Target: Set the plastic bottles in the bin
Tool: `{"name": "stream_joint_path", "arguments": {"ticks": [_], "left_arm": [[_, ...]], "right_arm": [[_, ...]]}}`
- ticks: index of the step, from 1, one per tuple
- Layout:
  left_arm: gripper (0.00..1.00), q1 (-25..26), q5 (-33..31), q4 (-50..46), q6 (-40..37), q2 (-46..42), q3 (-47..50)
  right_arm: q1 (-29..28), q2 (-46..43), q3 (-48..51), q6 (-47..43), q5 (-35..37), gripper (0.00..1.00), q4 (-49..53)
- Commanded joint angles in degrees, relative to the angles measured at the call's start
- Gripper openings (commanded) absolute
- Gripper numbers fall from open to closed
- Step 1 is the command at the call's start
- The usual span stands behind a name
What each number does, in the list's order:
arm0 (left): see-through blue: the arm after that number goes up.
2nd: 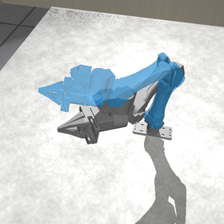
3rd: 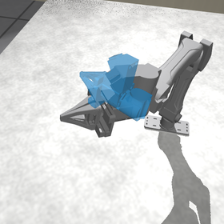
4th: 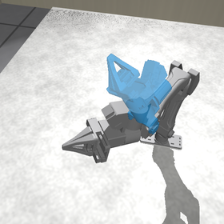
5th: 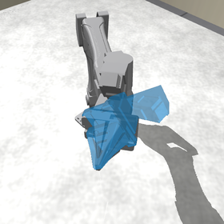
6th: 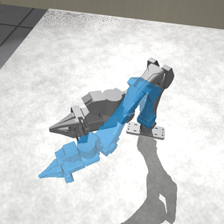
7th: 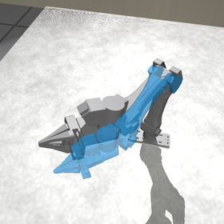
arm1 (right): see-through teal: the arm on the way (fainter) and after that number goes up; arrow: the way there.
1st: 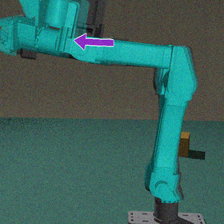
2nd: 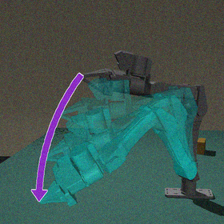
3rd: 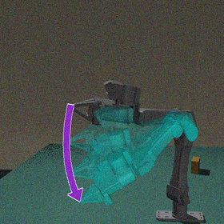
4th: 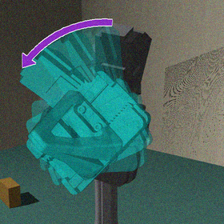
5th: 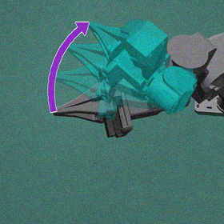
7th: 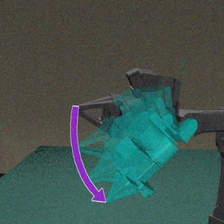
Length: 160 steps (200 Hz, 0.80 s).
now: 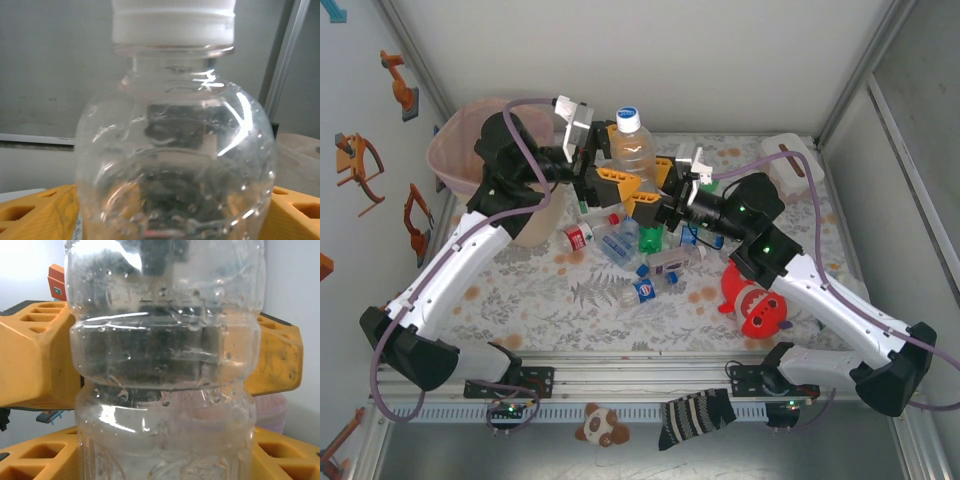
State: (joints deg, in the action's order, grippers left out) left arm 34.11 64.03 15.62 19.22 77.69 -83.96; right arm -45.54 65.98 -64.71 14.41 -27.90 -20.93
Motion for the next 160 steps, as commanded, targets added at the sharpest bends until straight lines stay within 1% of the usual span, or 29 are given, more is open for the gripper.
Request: {"name": "stream_joint_path", "arguments": {"ticks": [1, 69, 110, 134, 145, 160], "left_arm": [[0.8, 0.4, 2.1, 3.1, -0.2, 0.5, -2.0], [0.62, 0.6, 3.0, 4.2, 0.6, 0.6, -1.7], [0.57, 0.5, 3.4, 4.5, 0.9, 0.6, -1.7], [0.56, 0.6, 3.4, 4.4, 0.8, 0.5, -1.7], [0.56, 0.6, 3.0, 4.2, 0.5, 0.4, -1.7], [0.56, 0.5, 2.5, 2.8, -0.5, 0.3, -1.8]], "right_arm": [[0.3, -1.0, -1.1, 0.6, -0.8, 0.62, -2.8], [0.3, -0.2, -1.4, 0.7, -0.9, 0.62, -2.7], [0.2, 0.2, -1.8, 0.7, -1.2, 0.62, -2.5], [0.3, 0.2, -1.8, 0.7, -1.1, 0.62, -2.3], [0.3, 0.1, -1.8, 0.6, -1.2, 0.64, -1.9], [0.2, 0.0, -1.9, 0.5, -1.2, 0.71, -1.0]]}}
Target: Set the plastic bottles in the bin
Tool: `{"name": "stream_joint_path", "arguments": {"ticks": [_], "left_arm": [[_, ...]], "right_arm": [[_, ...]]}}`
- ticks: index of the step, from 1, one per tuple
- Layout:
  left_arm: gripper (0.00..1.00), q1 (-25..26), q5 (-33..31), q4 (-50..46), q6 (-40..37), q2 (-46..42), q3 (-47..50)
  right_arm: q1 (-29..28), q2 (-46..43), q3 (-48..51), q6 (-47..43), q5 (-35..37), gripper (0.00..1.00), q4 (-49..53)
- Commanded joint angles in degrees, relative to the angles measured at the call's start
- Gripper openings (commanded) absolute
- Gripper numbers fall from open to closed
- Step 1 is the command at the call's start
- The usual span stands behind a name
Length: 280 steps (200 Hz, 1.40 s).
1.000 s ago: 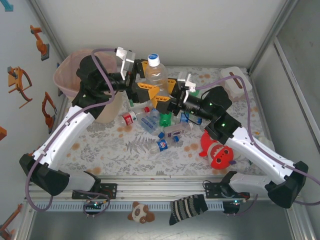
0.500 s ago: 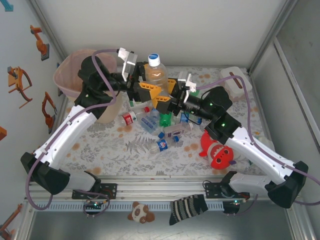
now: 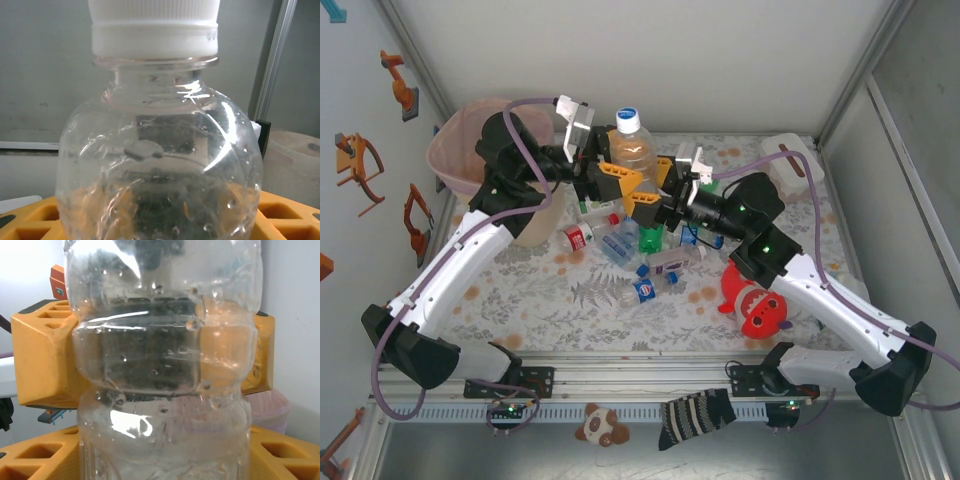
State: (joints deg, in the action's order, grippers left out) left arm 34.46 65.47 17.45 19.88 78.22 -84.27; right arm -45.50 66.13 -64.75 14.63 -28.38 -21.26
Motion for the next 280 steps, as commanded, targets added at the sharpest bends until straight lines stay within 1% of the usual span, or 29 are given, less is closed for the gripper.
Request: {"name": "stream_joint_path", "arguments": {"ticks": [1, 12, 33, 65, 109, 119, 130, 153, 166, 187, 213, 244, 280], "left_arm": [[0.56, 0.1, 0.9, 0.8, -1.2, -0.2, -1.6], [0.56, 0.1, 0.3, -0.8, -2.4, -0.4, -1.7], [0.55, -0.4, -1.3, -3.4, -4.5, -1.0, -2.0], [0.55, -2.1, -4.8, -8.7, -7.4, -2.1, -2.8], [0.55, -7.8, -11.8, -18.5, -11.8, -3.9, -4.9], [0.55, -8.9, -14.5, -22.5, -14.2, -4.5, -5.8], [0.55, -9.5, -18.2, -28.3, -18.5, -4.9, -7.4], [0.56, -10.5, -28.2, -40.6, -26.2, -4.5, -11.9], [0.55, -10.8, -34.8, -47.0, -29.6, -3.2, -15.2], [0.55, -11.1, -43.5, -56.6, -33.7, -0.5, -20.6], [0.55, -12.0, -52.5, -63.9, -36.5, 2.5, -25.1], [0.56, -14.3, -61.6, -69.2, -37.9, 5.7, -29.5], [0.56, -17.3, -69.1, -74.4, -39.2, 10.5, -34.4]], "right_arm": [[0.2, -0.1, -1.9, 0.3, -0.7, 0.72, -0.6], [0.2, -0.3, -2.0, 0.2, -0.8, 0.78, 0.2], [0.2, -0.8, -1.8, 0.1, -0.3, 0.82, 1.5], [0.2, -2.6, -0.8, -0.8, 0.9, 0.83, 3.7], [0.2, -5.5, 0.2, -3.4, 2.8, 0.84, 9.2], [0.2, -6.1, 0.3, -3.9, 3.3, 0.84, 10.5], [0.1, -6.6, 0.4, -4.5, 3.8, 0.84, 11.5], [0.2, -7.2, 0.3, -5.3, 4.6, 0.84, 13.2], [0.2, -7.3, 0.2, -5.7, 4.8, 0.84, 13.8], [0.1, -7.1, -0.2, -6.2, 5.1, 0.84, 14.5], [0.2, -6.5, -0.8, -6.5, 5.0, 0.84, 15.1], [0.2, -5.6, -1.4, -6.6, 4.6, 0.84, 15.3], [0.2, -4.5, -1.9, -6.6, 4.1, 0.84, 15.5]]}}
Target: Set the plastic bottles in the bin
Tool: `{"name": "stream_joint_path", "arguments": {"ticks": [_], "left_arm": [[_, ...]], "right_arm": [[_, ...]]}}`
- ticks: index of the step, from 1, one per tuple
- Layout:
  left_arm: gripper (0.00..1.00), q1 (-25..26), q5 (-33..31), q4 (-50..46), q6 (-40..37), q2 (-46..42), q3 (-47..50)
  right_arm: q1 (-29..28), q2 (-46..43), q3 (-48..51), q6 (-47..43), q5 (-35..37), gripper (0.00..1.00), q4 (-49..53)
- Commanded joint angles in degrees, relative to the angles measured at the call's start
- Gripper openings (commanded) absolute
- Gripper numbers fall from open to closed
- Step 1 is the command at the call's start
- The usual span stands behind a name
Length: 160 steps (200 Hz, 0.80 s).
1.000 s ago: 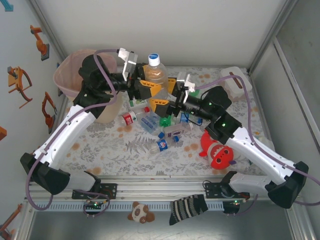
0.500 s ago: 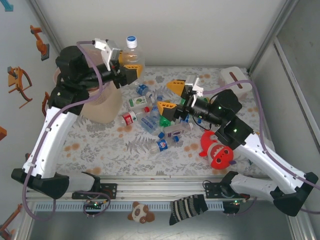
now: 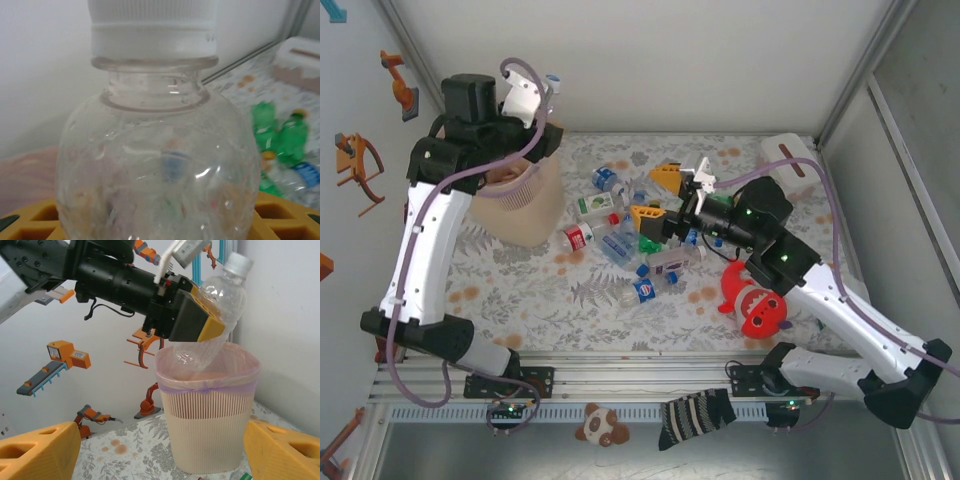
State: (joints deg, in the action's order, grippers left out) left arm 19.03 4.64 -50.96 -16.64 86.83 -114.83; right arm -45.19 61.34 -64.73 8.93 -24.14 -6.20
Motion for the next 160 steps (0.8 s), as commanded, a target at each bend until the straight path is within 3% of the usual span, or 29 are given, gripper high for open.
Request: {"name": "stream_joint_path", "arguments": {"ticks": [1, 75, 160], "left_arm": [[0.56, -2.0, -8.4, -6.1, -2.6, 2.1, -4.0], [0.55, -11.6, -13.2, -13.3, -3.3, 11.9, -8.6], [0.54, -18.8, -4.0, -19.4, -1.8, 27.2, -14.1]], "right_arm": [[-0.2, 0.3, -1.9, -0.9, -0.2, 0.84, 0.4], [-0.2, 1.0, -3.0, -1.8, -0.5, 0.84, 1.8], [-0.2, 1.2, -2.8, -2.0, -0.1, 0.84, 2.1]]}}
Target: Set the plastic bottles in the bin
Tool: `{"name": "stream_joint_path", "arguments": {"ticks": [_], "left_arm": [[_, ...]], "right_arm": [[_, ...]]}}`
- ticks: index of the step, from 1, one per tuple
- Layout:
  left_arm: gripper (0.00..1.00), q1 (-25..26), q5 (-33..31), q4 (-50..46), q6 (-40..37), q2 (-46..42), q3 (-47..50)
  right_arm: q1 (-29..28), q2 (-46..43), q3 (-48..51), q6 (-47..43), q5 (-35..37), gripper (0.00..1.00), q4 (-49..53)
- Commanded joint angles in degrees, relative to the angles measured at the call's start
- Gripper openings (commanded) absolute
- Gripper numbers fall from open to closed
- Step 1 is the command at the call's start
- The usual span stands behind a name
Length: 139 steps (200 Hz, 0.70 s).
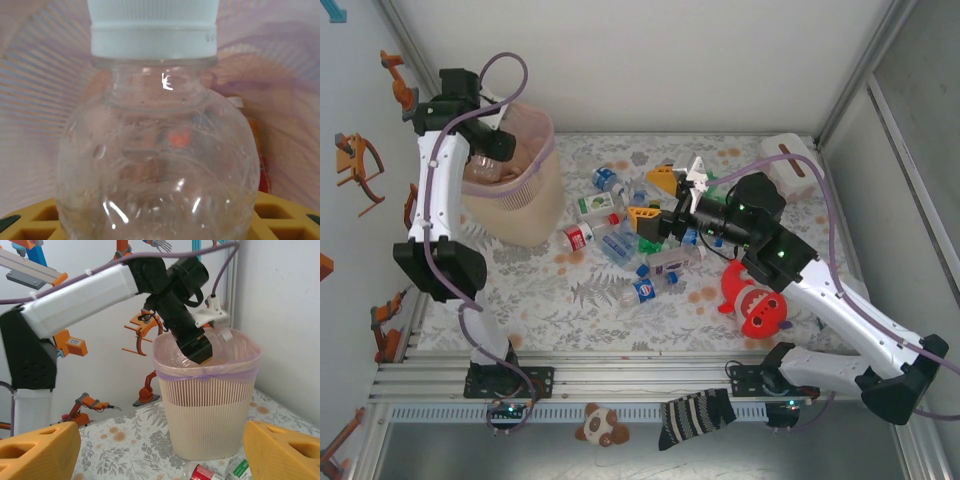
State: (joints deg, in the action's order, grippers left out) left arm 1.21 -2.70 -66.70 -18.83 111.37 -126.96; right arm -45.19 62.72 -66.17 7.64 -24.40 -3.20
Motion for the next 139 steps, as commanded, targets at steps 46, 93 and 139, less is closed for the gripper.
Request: {"name": "stream_joint_path", "arguments": {"ticks": [46, 93, 139], "left_arm": [[0.54, -1.4, 4.8, -5.1, 1.3, 9.4, -1.9], [0.56, -1.9, 7.6, -5.4, 2.2, 14.3, -0.8], [0.63, -2.0, 10.7, -5.4, 3.1, 18.0, -0.1]], "right_arm": [[-0.1, -0.8, -0.8, -1.2, 1.1, 0.84, -0.5], [-0.2, -0.7, -0.2, -1.1, 1.4, 0.84, -0.9], [-0.2, -1.0, 0.2, -1.3, 1.3, 0.83, -0.9]]}}
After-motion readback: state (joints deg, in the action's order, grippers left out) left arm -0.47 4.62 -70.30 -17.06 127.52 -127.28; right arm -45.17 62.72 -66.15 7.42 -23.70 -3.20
